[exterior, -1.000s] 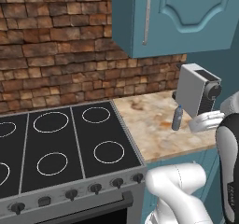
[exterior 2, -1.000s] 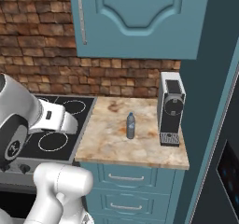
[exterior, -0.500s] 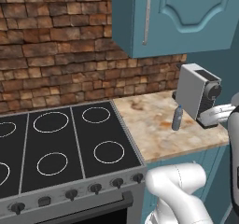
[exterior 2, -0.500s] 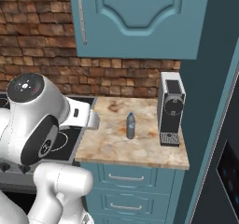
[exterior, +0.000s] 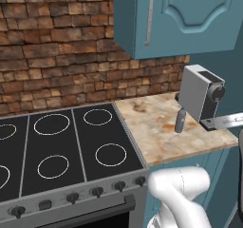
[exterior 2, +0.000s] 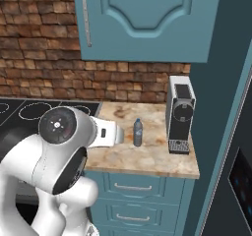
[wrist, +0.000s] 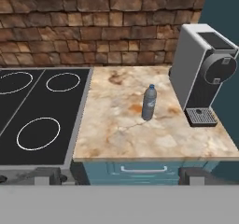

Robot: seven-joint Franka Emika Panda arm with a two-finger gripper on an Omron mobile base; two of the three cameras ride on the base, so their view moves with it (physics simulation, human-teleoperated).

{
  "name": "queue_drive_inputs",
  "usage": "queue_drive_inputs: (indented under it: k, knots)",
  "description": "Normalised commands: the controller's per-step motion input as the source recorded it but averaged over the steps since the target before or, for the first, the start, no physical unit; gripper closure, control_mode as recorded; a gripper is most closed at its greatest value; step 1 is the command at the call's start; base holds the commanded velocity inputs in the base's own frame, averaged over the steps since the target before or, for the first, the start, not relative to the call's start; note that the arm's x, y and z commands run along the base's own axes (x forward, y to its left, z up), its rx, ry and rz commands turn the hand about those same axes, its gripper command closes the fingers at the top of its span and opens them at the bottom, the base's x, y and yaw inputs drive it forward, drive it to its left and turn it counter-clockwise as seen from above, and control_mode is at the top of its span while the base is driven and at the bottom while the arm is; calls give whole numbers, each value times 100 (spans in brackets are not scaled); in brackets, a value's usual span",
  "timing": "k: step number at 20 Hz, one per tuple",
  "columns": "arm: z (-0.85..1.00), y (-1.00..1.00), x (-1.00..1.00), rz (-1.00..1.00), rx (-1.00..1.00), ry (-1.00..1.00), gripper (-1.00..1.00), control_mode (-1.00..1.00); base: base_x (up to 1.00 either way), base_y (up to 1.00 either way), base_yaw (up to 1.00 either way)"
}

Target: Take the bottled waters from the counter and place them in the freezer to freeze. Close the freezer door after placing the bottles.

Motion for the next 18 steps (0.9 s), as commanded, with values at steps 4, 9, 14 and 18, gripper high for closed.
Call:
queue_drive_inputs:
  k: [4, 9, 14, 18]
  knots:
    - [-40, -40, 12, 0, 0, -27, -100, -100, 0, 0, 0]
    - [-39, -21, 14, 0, 0, -29, -100, -100, 0, 0, 0]
    - [-39, -7, 20, 0, 0, -28, -100, -100, 0, 0, 0]
    - [-48, 0, 17, 0, 0, -28, -100, -100, 0, 0, 0]
